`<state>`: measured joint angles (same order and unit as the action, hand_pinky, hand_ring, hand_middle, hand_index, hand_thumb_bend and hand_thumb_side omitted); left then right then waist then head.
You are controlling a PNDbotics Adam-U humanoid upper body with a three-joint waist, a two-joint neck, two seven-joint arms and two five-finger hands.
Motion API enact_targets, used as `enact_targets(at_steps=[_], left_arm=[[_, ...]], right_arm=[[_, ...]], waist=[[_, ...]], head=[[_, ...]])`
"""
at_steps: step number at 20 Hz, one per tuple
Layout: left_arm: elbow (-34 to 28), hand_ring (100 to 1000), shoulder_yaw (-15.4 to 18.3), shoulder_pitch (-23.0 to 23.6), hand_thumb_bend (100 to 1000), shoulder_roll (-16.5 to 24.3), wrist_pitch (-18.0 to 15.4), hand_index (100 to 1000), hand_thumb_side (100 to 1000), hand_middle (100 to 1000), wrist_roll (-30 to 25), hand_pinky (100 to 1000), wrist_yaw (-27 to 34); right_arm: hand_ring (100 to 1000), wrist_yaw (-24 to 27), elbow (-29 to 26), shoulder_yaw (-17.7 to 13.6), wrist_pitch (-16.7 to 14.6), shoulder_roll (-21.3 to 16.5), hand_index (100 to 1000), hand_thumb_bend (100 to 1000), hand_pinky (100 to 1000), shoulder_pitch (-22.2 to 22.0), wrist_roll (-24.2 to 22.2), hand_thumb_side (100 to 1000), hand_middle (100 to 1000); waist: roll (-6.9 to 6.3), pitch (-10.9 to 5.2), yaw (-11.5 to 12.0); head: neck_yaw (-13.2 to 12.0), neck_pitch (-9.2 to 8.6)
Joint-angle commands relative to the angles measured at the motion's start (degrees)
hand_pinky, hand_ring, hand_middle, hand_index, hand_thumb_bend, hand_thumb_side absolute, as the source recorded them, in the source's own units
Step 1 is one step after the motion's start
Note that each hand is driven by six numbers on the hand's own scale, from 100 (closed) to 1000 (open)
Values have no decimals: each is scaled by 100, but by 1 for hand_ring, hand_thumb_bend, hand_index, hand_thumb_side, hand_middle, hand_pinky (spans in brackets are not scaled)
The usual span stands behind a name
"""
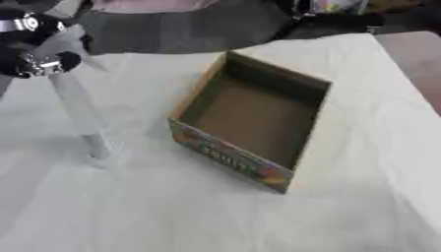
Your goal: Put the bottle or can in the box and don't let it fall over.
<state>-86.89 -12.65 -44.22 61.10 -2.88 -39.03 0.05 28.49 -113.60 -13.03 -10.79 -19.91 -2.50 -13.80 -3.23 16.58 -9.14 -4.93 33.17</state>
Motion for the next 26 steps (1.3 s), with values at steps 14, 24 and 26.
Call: enact_targets(at_steps=[14,24,26], left_arm=[[159,461,-75,-175,143,-38,-134,814,430,655,-233,587,-222],[242,261,-111,-254,100,-116,-75,651,260,509,63,429,-269],[258,168,-116,-256,100,-129,-100,634,180,495,121,319,-283]], right_arm=[[927,-39,-99,-29,45,-46,899,100,911,66,-27,337,943],[921,-40,-99,-39,69,-29,898,100,912,64,-34,338,939],[920,-37,-99,-44,70,-22,898,100,912,64,-31,339,938]], waist=[[-14,-39,-39],[-25,-50,-47],[-27,-49,-54]], head=[[-7,-29],[-9,-38],[-10,-40]])
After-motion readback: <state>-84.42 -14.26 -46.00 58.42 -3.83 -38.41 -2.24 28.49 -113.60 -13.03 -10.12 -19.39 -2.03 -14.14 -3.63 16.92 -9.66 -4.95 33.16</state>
